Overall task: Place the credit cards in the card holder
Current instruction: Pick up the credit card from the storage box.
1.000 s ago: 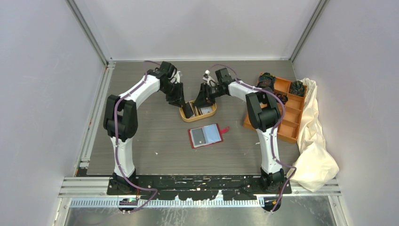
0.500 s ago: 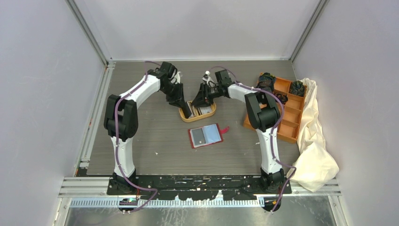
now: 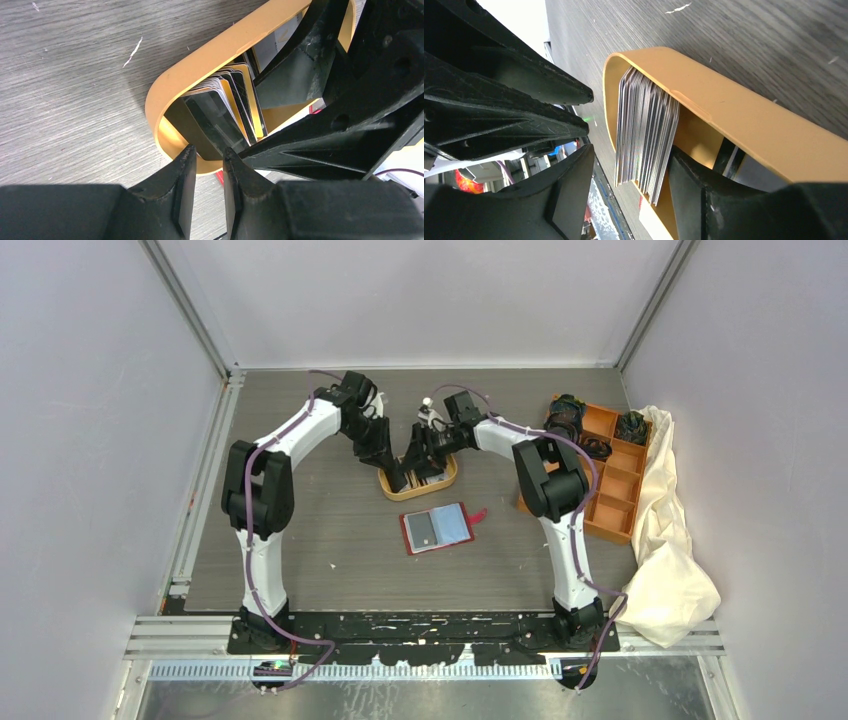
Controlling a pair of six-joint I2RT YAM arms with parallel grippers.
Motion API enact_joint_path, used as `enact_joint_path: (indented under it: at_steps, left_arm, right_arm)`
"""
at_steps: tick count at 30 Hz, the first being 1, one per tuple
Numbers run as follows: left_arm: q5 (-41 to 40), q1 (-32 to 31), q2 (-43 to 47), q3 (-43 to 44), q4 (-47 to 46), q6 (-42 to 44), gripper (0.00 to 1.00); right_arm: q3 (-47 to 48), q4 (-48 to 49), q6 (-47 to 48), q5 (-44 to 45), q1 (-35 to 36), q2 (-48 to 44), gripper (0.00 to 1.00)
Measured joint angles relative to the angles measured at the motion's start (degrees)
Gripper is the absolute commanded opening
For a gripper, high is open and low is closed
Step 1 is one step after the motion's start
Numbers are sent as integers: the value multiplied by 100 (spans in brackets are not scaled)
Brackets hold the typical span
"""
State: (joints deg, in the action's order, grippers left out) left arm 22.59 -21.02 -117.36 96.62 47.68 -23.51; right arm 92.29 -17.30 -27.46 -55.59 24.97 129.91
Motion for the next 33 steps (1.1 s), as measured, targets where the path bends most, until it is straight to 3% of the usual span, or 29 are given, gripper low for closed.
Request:
enact_joint_path:
  at_steps: [18,33]
  left_arm:
    - [0,125,28,2,-24,-2,30]
    - [61,345,286,2,-70,-4,30]
  right_arm:
    - [184,-485,494,208,192,74,46]
    - [138,-81,79,-223,-42,74,45]
